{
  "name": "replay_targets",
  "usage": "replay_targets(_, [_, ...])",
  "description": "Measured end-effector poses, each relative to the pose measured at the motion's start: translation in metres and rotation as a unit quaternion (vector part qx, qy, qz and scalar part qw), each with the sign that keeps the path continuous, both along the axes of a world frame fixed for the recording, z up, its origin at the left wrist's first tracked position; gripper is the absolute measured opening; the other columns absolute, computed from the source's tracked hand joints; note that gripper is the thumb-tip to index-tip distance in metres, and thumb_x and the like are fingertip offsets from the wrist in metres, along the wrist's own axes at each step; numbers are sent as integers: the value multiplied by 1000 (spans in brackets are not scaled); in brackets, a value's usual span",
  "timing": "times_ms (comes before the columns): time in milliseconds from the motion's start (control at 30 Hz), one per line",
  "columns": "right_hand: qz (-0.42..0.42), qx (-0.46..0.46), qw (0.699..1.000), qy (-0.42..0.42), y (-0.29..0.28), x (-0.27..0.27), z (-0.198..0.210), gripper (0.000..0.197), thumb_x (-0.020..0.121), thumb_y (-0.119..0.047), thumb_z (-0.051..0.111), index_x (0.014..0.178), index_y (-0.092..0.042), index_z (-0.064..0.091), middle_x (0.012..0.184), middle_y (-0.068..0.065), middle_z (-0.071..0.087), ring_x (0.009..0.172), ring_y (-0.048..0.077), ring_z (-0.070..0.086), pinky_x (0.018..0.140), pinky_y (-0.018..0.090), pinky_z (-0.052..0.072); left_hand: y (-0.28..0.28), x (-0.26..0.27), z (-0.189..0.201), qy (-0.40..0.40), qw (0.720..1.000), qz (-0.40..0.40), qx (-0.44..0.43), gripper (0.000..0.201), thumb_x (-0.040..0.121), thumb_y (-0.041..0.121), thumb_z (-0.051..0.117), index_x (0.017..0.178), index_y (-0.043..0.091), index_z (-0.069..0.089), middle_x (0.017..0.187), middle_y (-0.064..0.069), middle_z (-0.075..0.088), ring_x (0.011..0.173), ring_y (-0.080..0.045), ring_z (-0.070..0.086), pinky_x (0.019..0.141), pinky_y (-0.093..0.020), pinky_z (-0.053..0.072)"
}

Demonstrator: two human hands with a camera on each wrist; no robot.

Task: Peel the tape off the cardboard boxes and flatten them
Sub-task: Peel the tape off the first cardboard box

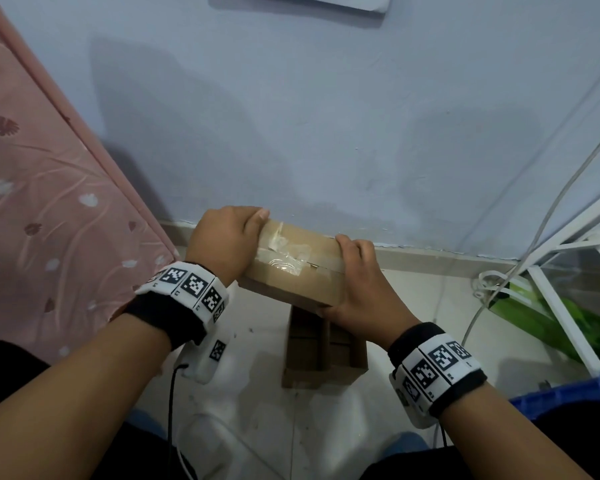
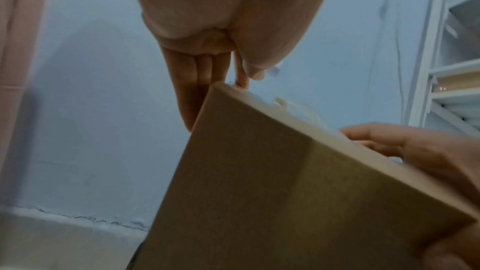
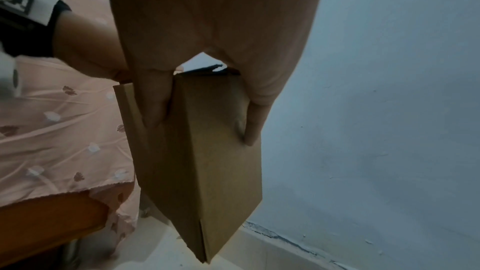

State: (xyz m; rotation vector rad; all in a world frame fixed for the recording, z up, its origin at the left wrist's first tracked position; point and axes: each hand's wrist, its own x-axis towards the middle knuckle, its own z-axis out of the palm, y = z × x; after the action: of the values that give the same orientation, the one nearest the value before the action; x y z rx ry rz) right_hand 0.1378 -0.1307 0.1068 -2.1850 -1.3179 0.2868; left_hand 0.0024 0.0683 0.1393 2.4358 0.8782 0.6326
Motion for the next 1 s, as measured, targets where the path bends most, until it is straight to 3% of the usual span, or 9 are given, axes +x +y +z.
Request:
replay_targets(100, [-5, 1, 1000, -2, 0, 0, -1, 111, 67, -33, 91, 154, -20, 24, 136, -2, 28, 121, 20, 45, 100, 26, 44, -7, 1, 8, 12, 1000, 11, -16, 49, 94, 58, 36, 65, 21, 51, 58, 1, 54, 77, -38, 61, 67, -39, 47])
replay_targets(167, [-8, 2, 1000, -5, 2, 0, -1, 111, 67, -34, 90, 154, -20, 23, 137, -1, 28, 122, 21, 45, 99, 28, 46, -20, 3, 12, 78, 996, 28, -31, 61, 84, 79, 43, 102, 25, 67, 93, -3, 71, 101, -34, 65, 83, -39, 51])
replay_targets(200, [-8, 2, 1000, -8, 3, -1, -2, 111, 67, -35, 90, 154, -20, 23, 137, -1, 28, 122, 22, 45, 99, 30, 47, -27, 4, 12, 121, 991, 37, -34, 80, 76, 87, 48, 128, 27, 59, 115, -4, 69, 113, -31, 62, 91, -40, 50])
replay_targets(267, [-8, 4, 1000, -18, 4, -2, -2, 109, 67, -36, 89, 153, -20, 24, 136, -1, 28, 122, 24, 46, 98, 34, 49, -38, 6, 8, 165, 984, 52, -36, 108, 64, 92, 55, 149, 28, 36, 135, -7, 57, 124, -30, 57, 95, -40, 46])
replay_targets(600, [-15, 4, 1000, -16, 6, -3, -5, 110, 66, -40, 89, 153, -21, 24, 136, -1, 29, 121, 23, 46, 99, 36, 51, -21, 3, 8, 98, 994, 44, -24, 67, 89, 65, 60, 145, 28, 52, 137, -4, 64, 127, -30, 56, 99, -37, 45])
replay_targets(733, [-21, 0, 999, -28, 3, 1, -6, 109, 64, -37, 90, 152, -21, 26, 136, 0, 31, 123, 25, 46, 100, 39, 51, -18, 2, 7, 37, 997, 1, -72, 45, 105, 51, 36, 94, 20, 67, 92, -6, 72, 102, -38, 63, 86, -39, 47])
replay_targets(800, [-21, 2, 999, -36, 2, 1, -5, 108, 65, -36, 89, 151, -21, 26, 135, 0, 31, 122, 25, 46, 100, 39, 51, -13, 2, 2, 23, 996, 19, -81, 33, 106, 40, 43, 116, 25, 71, 115, -6, 73, 117, -34, 61, 98, -38, 46])
replay_targets(867, [-20, 1, 999, -41, 3, 1, -3, 108, 65, -35, 90, 152, -20, 26, 134, 0, 31, 122, 25, 45, 100, 37, 50, -13, 2, 0, 33, 996, 30, -72, 42, 102, 41, 52, 141, 28, 58, 137, -5, 65, 130, -29, 55, 106, -35, 41])
replay_targets(1000, [-25, -3, 999, -40, 3, 0, -3, 109, 65, -34, 90, 152, -19, 27, 134, 0, 31, 122, 25, 45, 100, 38, 49, -20, 8, -5, 77, 995, 16, -60, 67, 94, 55, 57, 151, 24, 42, 138, -9, 61, 127, -31, 55, 99, -38, 43])
